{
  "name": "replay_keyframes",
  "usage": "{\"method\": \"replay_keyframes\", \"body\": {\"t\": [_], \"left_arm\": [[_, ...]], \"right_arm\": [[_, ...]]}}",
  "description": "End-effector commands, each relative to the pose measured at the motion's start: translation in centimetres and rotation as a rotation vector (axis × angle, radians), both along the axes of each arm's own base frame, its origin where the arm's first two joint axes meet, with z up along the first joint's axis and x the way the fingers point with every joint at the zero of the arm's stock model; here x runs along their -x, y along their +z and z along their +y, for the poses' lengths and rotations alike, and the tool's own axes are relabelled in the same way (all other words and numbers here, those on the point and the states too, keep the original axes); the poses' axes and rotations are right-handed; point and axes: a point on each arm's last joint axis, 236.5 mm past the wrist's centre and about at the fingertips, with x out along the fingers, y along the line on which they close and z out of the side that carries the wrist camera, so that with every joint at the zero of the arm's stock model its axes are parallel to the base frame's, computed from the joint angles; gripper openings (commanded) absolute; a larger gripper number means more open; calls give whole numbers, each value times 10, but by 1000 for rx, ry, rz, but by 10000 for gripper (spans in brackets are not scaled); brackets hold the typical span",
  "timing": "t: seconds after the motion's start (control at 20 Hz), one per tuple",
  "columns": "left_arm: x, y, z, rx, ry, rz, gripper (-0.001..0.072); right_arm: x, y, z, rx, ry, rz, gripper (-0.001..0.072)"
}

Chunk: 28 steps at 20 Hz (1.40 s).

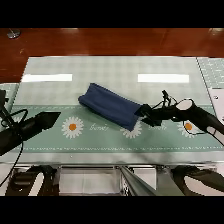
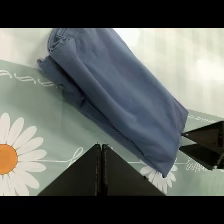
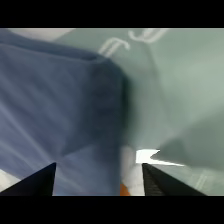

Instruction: Fold the shirts.

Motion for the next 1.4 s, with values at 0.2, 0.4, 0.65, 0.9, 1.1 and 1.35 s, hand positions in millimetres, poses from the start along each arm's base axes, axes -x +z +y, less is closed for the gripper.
{"method": "replay_keyframes", "body": {"t": [0.2, 0.4, 0.65, 0.9, 1.1, 1.35], "left_arm": [[-1, 1, 1, -1, 3, -4, 19], [-1, 1, 1, -1, 3, -4, 18], [-1, 1, 0, 0, 3, -4, 18], [-1, 1, 0, 0, 3, -4, 19], [-1, 0, 0, -1, 2, -4, 18], [-1, 0, 0, -1, 2, -4, 18]], "right_arm": [[-19, 11, 61, -43, 254, -63, 53], [-89, 103, 77, -28, 344, -346, 24], [-159, 250, 40, 188, 331, -651, 24], [-168, 337, -61, 286, 181, -691, 25], [-142, 345, -171, 359, 1, -552, 25], [-85, 337, -276, 409, -226, -366, 24]]}}
